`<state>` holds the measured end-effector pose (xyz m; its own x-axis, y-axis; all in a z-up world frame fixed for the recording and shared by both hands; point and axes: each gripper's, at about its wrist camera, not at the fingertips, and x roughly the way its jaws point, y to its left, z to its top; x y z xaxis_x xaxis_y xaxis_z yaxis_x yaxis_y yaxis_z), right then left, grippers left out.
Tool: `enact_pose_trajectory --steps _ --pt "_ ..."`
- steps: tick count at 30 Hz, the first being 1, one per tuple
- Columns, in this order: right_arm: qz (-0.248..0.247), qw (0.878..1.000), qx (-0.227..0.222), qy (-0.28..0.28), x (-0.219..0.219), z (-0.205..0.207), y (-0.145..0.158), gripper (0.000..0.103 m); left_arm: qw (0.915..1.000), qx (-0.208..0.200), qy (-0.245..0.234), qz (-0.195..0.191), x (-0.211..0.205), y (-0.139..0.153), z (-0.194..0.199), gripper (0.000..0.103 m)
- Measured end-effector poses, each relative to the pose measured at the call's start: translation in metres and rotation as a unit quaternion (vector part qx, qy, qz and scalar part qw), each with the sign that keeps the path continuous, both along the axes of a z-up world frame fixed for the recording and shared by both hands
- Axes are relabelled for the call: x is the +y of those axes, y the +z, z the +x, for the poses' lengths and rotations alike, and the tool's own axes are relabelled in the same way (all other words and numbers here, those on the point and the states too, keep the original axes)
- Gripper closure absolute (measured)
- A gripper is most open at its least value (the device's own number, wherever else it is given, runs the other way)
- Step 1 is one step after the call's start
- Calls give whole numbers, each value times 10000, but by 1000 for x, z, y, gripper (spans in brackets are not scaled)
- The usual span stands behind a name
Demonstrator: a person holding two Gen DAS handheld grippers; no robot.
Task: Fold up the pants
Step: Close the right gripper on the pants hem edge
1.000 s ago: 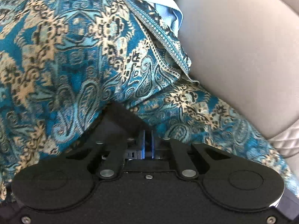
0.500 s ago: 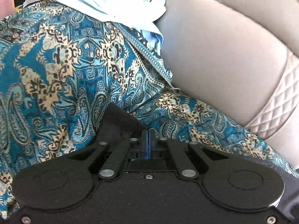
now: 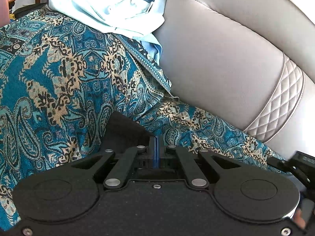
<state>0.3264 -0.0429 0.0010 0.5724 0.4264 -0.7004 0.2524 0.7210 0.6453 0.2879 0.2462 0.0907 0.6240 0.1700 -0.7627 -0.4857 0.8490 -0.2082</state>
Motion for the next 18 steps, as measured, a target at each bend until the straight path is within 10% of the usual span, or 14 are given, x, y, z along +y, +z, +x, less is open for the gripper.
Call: enact_pose_trajectory --steps 6,10,18 --pt "-465 9974 64 -554 -5 27 -9 47 10000 -3 -13 -68 3 -2 4 102" --pt "-651 9963 72 -564 -11 34 -9 98 10000 -31 -25 -19 2 -3 2 102" --pt "-180 9982 -287 -501 -38 7 14 100 9998 -161 -82 -84 0 11 -17 102"
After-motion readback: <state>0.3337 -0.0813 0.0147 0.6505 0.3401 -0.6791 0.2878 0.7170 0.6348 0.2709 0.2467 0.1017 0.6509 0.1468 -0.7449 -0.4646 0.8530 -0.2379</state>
